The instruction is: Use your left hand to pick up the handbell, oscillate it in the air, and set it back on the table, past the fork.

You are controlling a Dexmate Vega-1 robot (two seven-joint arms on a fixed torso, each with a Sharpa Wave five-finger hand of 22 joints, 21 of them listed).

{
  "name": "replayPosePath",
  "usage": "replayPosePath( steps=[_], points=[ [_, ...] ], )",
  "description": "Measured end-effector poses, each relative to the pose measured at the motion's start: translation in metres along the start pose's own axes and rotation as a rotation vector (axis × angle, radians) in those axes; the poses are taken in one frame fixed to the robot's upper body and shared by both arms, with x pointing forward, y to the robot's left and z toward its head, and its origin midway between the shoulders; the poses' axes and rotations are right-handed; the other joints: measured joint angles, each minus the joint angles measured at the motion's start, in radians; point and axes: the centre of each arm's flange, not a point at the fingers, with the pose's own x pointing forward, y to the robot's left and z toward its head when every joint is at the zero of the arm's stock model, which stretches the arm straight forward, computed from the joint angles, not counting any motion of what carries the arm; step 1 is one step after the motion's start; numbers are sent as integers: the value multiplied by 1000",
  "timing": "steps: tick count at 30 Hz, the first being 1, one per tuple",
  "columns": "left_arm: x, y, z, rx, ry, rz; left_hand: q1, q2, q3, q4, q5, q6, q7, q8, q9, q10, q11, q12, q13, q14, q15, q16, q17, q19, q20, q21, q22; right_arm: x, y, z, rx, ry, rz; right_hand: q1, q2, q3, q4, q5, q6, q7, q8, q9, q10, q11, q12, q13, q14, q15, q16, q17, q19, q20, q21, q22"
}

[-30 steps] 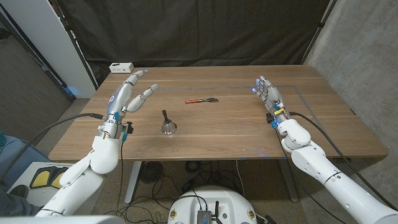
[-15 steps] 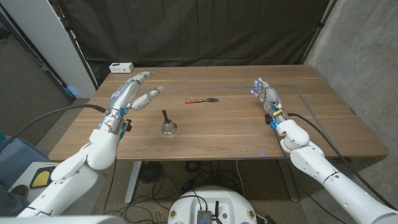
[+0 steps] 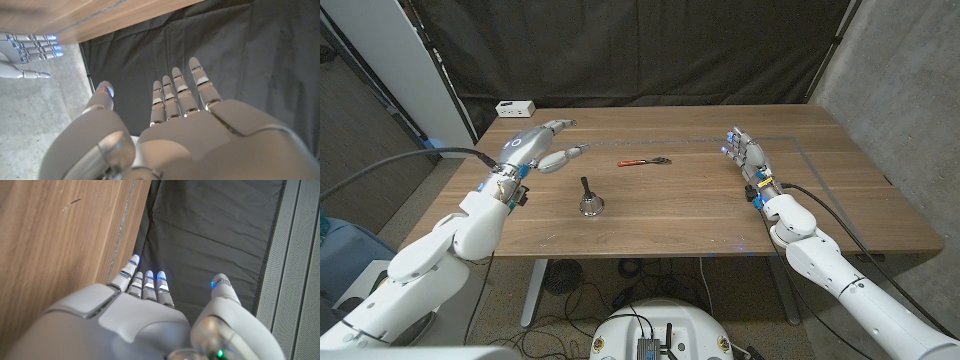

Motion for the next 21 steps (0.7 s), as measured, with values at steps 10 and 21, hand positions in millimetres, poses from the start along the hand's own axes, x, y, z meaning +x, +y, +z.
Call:
replayPosePath(
  steps=[10, 21],
  points=[
    [16, 5, 13, 114, -20, -137, 123, -5, 42, -30, 12, 23, -13, 0, 0, 3, -34, -8, 4, -7, -15, -18, -3, 46, 5, 15, -3, -3, -4, -1, 7, 0, -8, 0, 0, 0, 0, 0, -3, -3, 0, 0, 0, 0, 0, 0, 0, 0, 0, 0, 0, 0, 0, 0],
    [28, 10, 31, 236, -75, -261, 433, -47, 99, -35, 20, 16, -38, -3, 4, -12, -72, -30, 9, -27, -46, -30, 0, 88, -1, 7, -8, -5, -9, -3, 13, -1, -8, 0, 0, 0, 0, 0, -3, -3, 0, 0, 0, 0, 0, 5, 0, 0, 0, 0, 5, 5, 0, 0]
  ],
)
